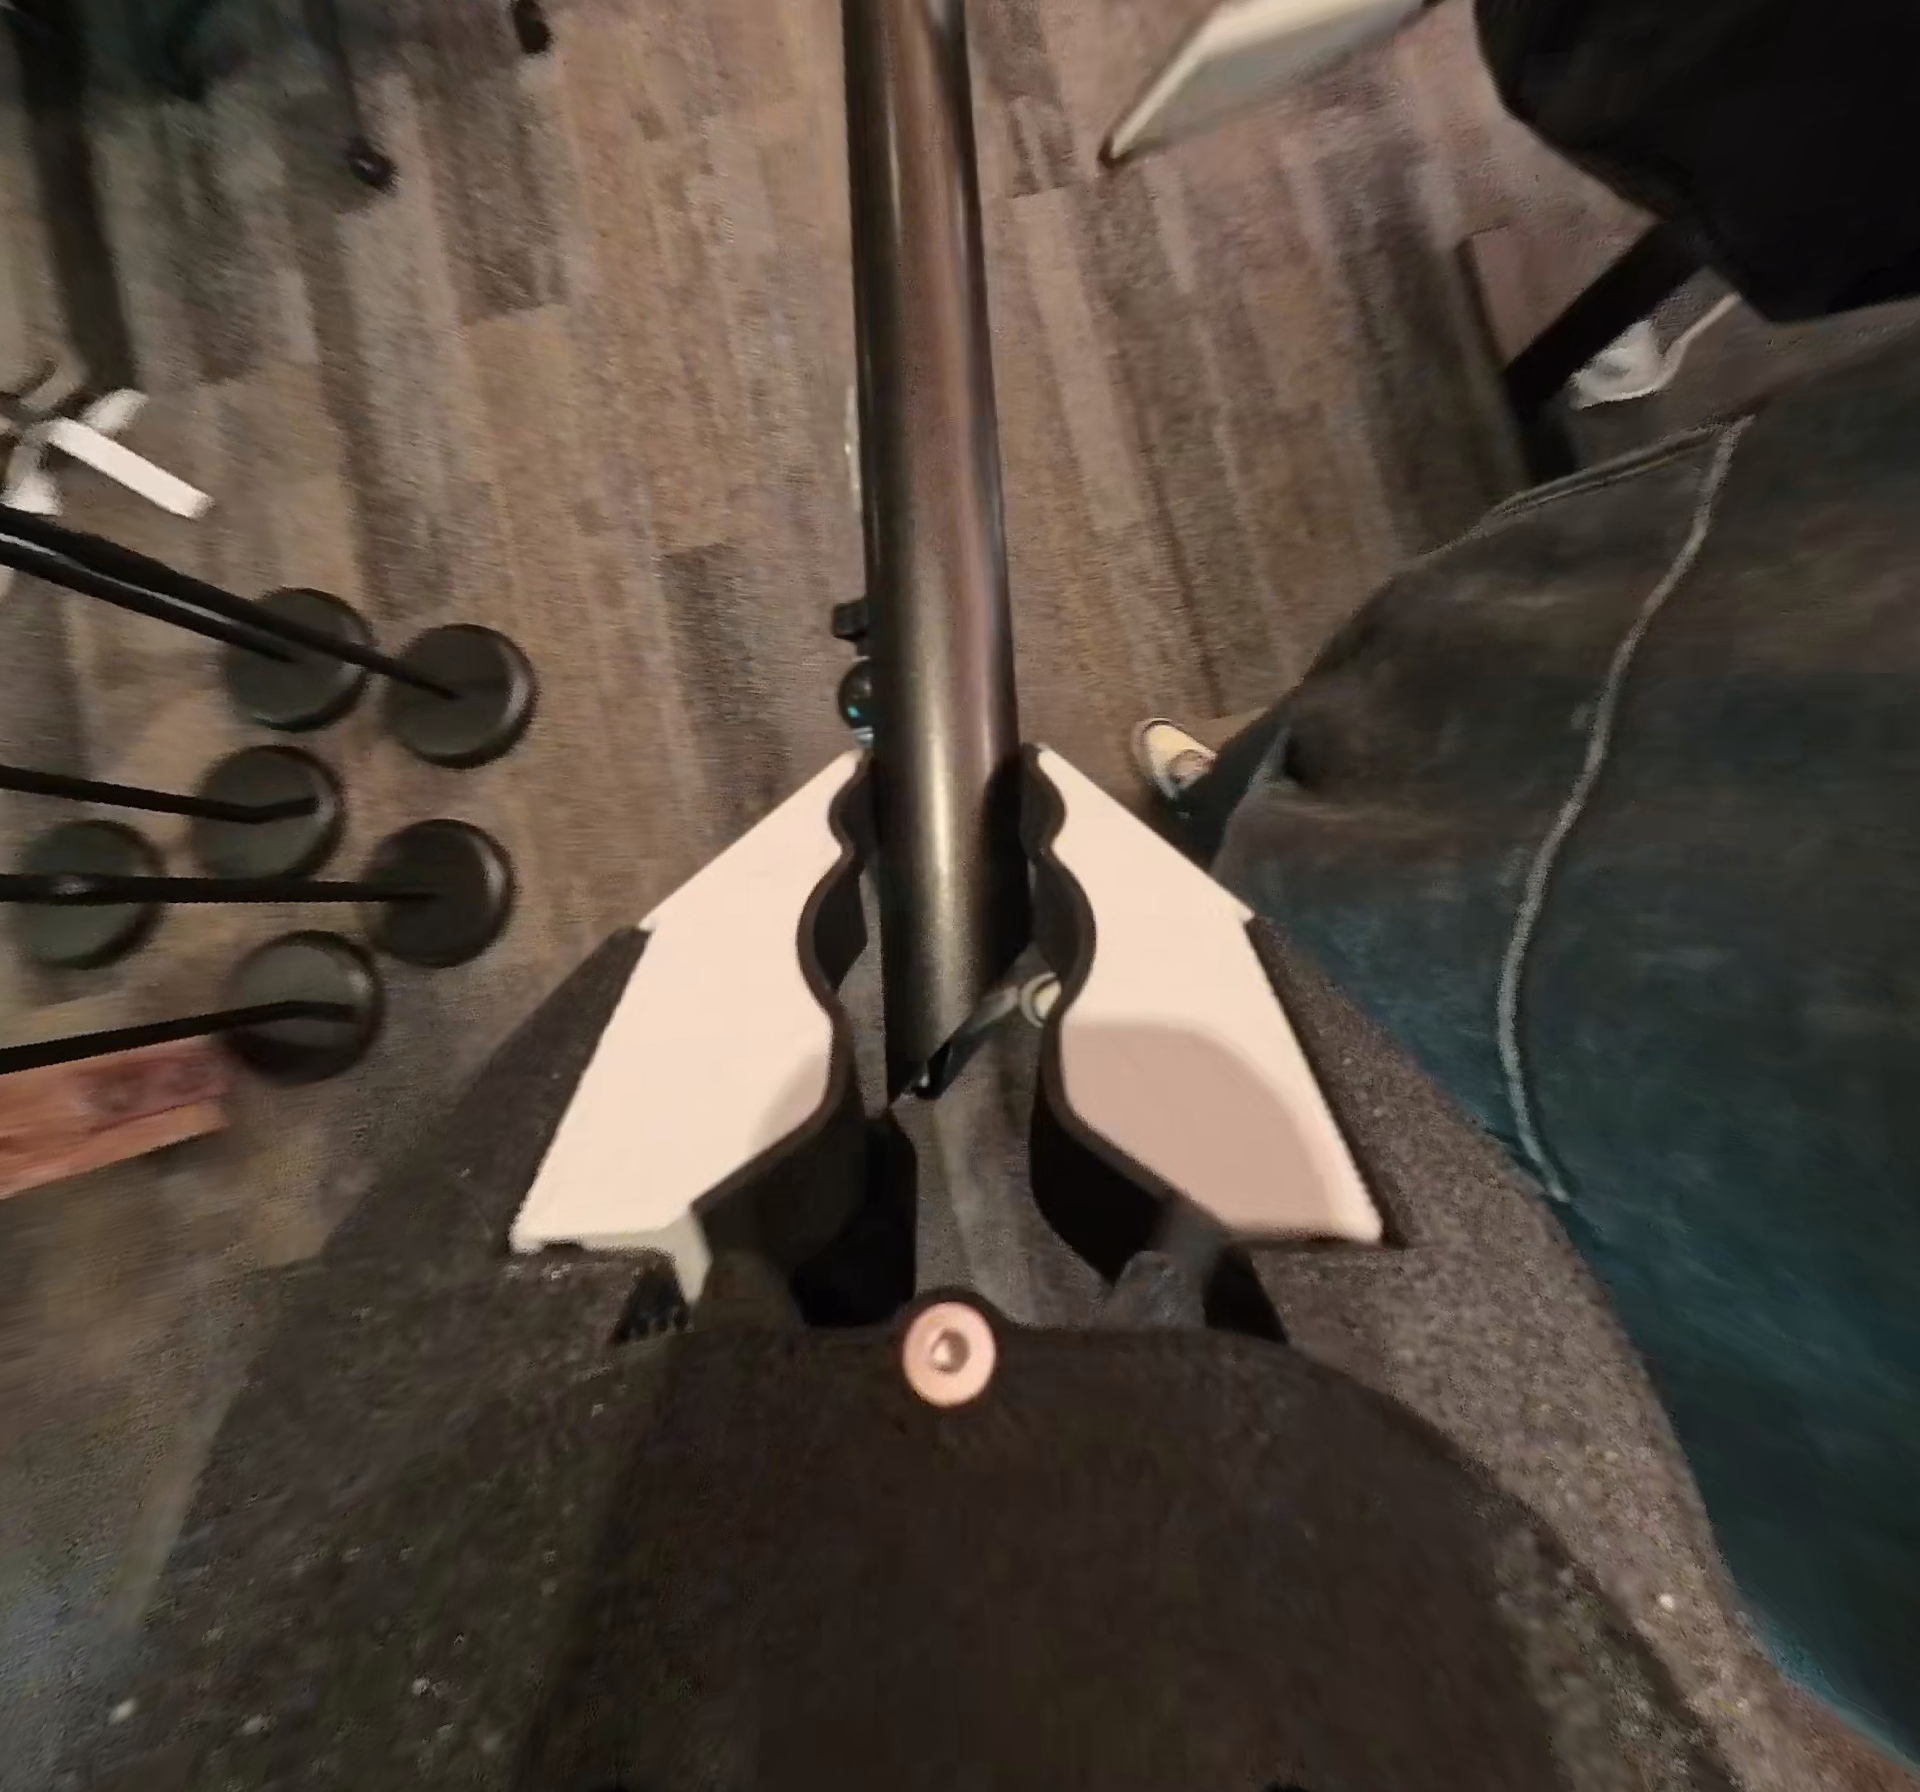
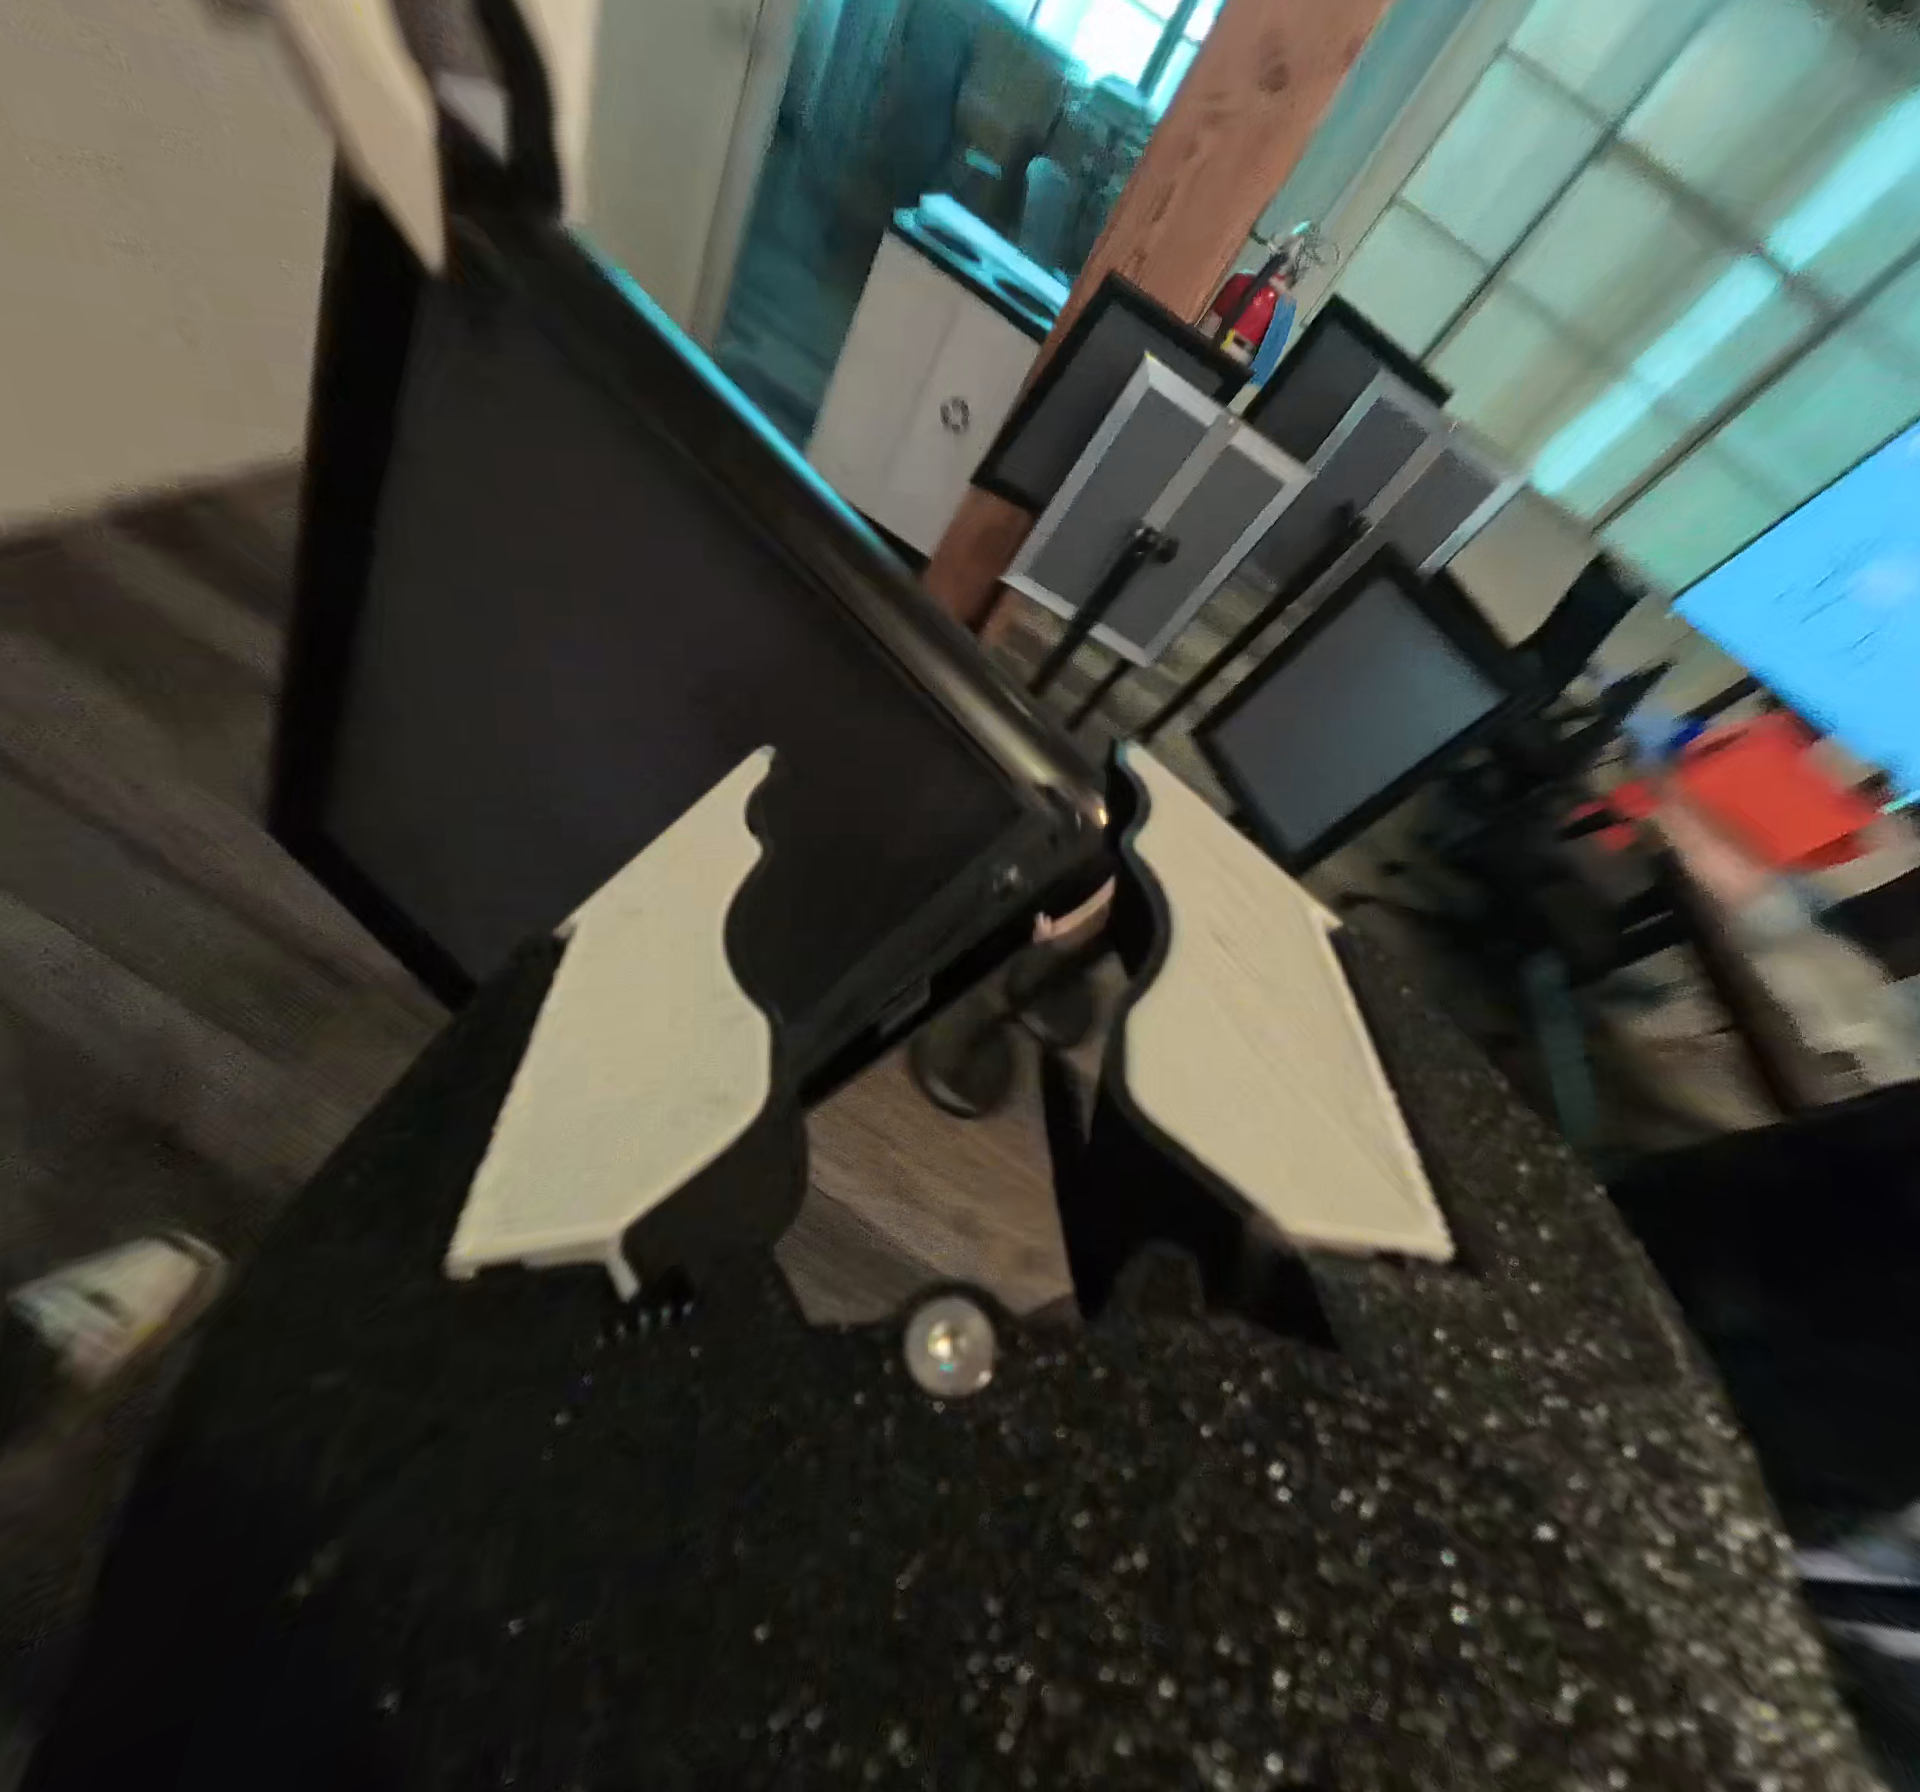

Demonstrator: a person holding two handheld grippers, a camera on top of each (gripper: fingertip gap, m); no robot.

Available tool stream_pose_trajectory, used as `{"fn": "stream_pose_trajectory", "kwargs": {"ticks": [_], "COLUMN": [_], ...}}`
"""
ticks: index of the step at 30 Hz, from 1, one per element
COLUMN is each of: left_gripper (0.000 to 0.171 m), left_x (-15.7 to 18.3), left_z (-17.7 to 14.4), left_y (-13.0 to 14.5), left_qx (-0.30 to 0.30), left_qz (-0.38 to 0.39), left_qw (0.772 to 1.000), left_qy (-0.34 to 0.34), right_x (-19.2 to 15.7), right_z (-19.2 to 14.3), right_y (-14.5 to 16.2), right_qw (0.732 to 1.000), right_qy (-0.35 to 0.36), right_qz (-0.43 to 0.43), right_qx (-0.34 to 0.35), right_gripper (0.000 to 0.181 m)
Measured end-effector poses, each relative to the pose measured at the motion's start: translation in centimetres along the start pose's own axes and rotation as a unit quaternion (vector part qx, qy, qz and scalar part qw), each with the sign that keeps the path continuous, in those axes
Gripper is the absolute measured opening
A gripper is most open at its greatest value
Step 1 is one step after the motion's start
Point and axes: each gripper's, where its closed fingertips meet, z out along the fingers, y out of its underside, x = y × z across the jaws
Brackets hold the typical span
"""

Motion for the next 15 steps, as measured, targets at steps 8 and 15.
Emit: {"fn": "stream_pose_trajectory", "kwargs": {"ticks": [8, 15], "left_gripper": [0.027, 0.055], "left_x": [-0.4, -0.9], "left_z": [-0.2, -1.6], "left_y": [0.1, -0.2], "left_qx": [-0.031, 0.08], "left_qz": [-0.015, -0.051], "left_qw": [0.998, 0.995], "left_qy": [0.054, -0.039], "right_x": [-2.8, -2.4], "right_z": [5.5, 5.3], "right_y": [-3.2, -2.6], "right_qw": [0.969, 0.969], "right_qy": [-0.044, -0.175], "right_qz": [-0.23, -0.11], "right_qx": [-0.08, -0.135], "right_gripper": [0.013, 0.017]}}
